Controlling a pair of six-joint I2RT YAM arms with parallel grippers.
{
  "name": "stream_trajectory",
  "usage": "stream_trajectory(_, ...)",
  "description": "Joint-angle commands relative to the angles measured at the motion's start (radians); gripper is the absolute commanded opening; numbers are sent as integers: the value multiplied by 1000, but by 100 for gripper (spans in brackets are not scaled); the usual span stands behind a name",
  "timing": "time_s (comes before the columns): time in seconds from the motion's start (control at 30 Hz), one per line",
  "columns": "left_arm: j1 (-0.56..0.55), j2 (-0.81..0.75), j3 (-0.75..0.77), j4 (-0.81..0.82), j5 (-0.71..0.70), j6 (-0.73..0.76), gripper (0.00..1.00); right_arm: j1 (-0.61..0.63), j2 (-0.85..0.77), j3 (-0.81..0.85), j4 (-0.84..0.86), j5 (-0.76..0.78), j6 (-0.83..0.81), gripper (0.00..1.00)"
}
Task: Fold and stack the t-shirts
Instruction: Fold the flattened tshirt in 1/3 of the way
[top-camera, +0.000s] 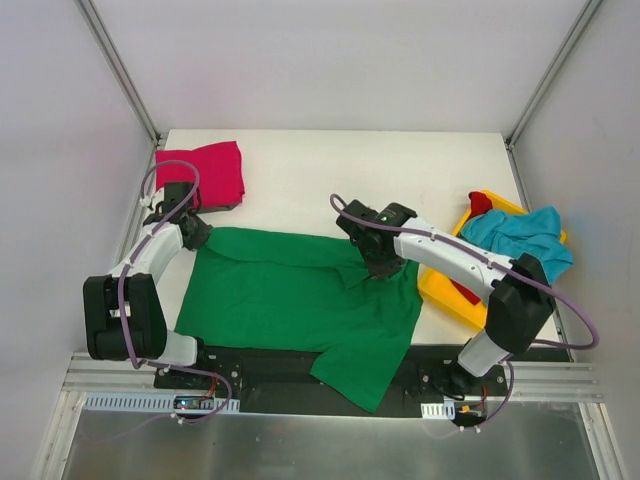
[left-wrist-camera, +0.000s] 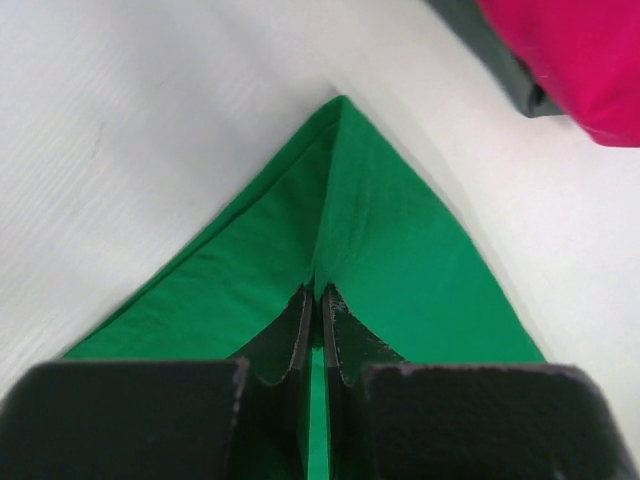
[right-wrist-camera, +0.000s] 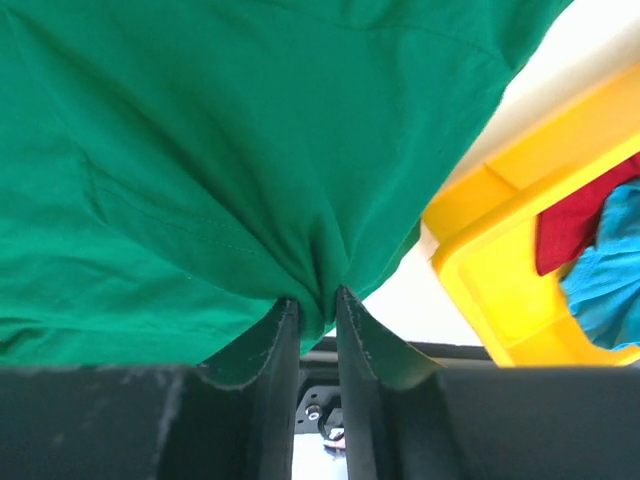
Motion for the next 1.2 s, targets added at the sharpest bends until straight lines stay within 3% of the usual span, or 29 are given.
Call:
stream_trajectory(0.0,9,-52,-33,-73,-110,-76,0,29,-68,-70,3,-98,63,28)
stream_trajectory(0.1,9,-89,-44,-122,-169,-117,42,30,-95,-99,14,-120,66,51)
stream_trajectory(0.3,8,-213,-30,-181,-217,-169,99,29,-163,-84,18,-34,36,85)
stream_trajectory(0.4,9,-241,0,-176,-137,-157,99,9,-162,-76,56,26,36,99)
stream_trajectory(0.6,-18,-97,77,-32,239,-28,99,-156,-103,-73,196,-47,25,96)
stream_trajectory(0.73,-64,87,181,-12,280,33,99,-244,-15,-38,271,1,7,99)
stream_trajectory(0.87,-106,230,236,3,235,59,99,-328,123,31,285,46,-45,89)
stream_trajectory(1.07,-75,386,263,2,242,52,99,-422,260,60,319,-44,-39,58)
stream_trajectory(1.17,-37,405,241,2,225,55,99,-450,273,40,343,-70,-35,54)
